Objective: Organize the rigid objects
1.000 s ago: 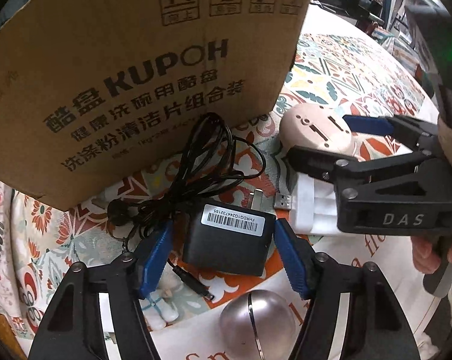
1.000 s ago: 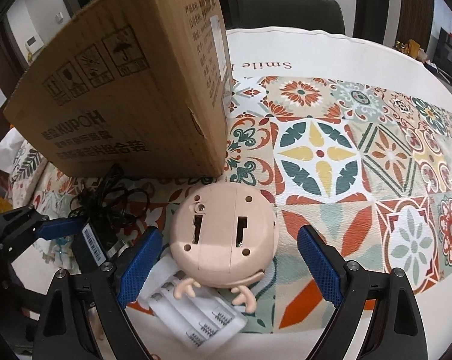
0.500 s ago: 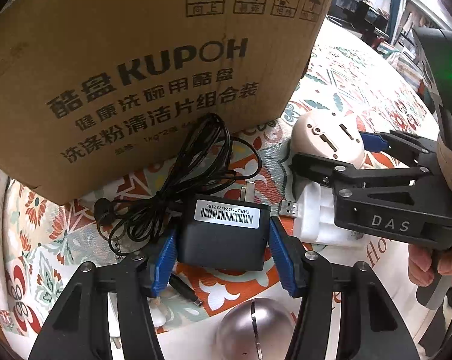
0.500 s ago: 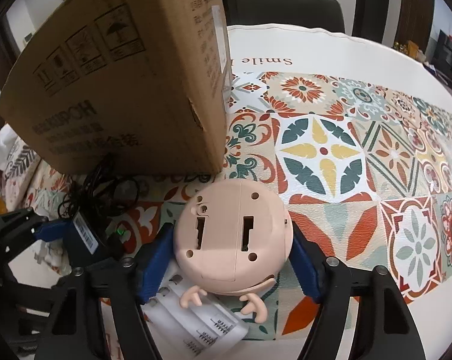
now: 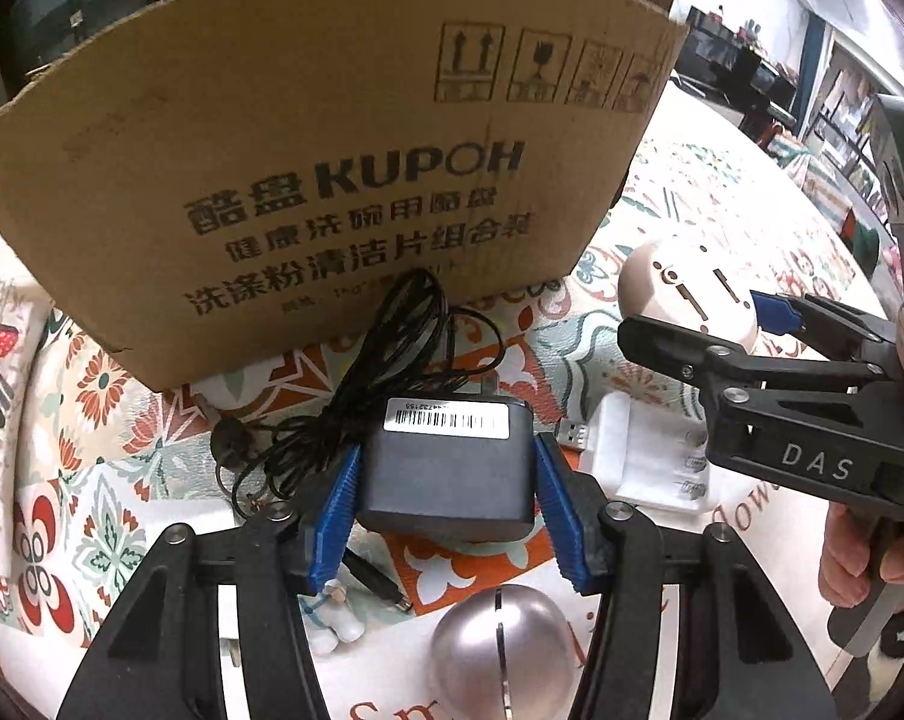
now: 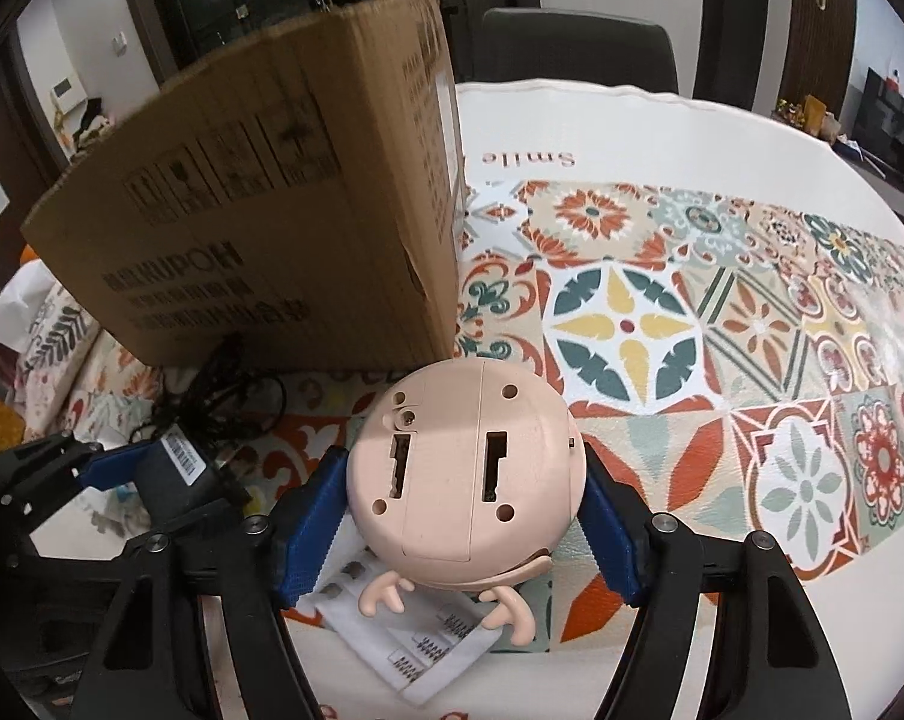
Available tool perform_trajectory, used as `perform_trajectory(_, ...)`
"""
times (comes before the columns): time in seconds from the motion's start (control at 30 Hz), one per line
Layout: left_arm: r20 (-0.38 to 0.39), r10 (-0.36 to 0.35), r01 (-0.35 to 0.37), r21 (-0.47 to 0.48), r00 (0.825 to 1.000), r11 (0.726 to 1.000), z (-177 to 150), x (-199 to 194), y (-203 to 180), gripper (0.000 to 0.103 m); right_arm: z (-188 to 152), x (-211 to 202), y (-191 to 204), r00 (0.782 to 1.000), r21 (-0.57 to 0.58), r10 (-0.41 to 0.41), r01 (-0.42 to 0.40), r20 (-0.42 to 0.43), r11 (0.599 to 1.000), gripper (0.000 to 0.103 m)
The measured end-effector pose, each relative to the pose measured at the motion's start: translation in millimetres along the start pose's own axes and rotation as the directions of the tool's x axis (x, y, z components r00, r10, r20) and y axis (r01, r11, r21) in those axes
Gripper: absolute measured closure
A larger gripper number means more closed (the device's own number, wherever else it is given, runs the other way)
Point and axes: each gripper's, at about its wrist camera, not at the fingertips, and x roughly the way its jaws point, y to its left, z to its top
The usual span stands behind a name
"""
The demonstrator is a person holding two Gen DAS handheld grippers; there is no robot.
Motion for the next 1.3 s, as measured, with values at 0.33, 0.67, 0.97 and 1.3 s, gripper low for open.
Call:
perform_trajectory(0.33, 0.063, 0.013, -0.011, -0.028, 0.998, 1.000, -7.0, -24.5, 7.4, 0.049, -0.5, -26.9, 8.9, 0.999, -0.008, 0.002, -0.001, 0.053, 1.000, 0.030)
perform_trajectory(0.67, 0.170, 0.047, -0.043, -0.027, 0.984, 0.999, -9.6, -67.9, 7.8, 0.049, 0.0, -59.8, 17.0, 0.992, -0.015, 0.007, -0.005, 0.126, 1.000, 0.030)
perform_trajectory(0.97, 0.249, 0.052, -0.045, -0.034, 0.967, 0.998, -4.7, -99.5, 7.5, 0.049, 4.2, -91.7, 30.4, 0.978, -0.037, 0.023, -0.015, 0.208, 0.999, 0.030)
perform_trajectory(1.3, 0.325, 0.079, -0.074, -0.028, 0.942, 0.997, 7.9, -126.1, -4.3, 0.049, 9.3, -123.8, 39.8, 0.956, -0.047, 0.034, -0.021, 0.291, 0.999, 0.030)
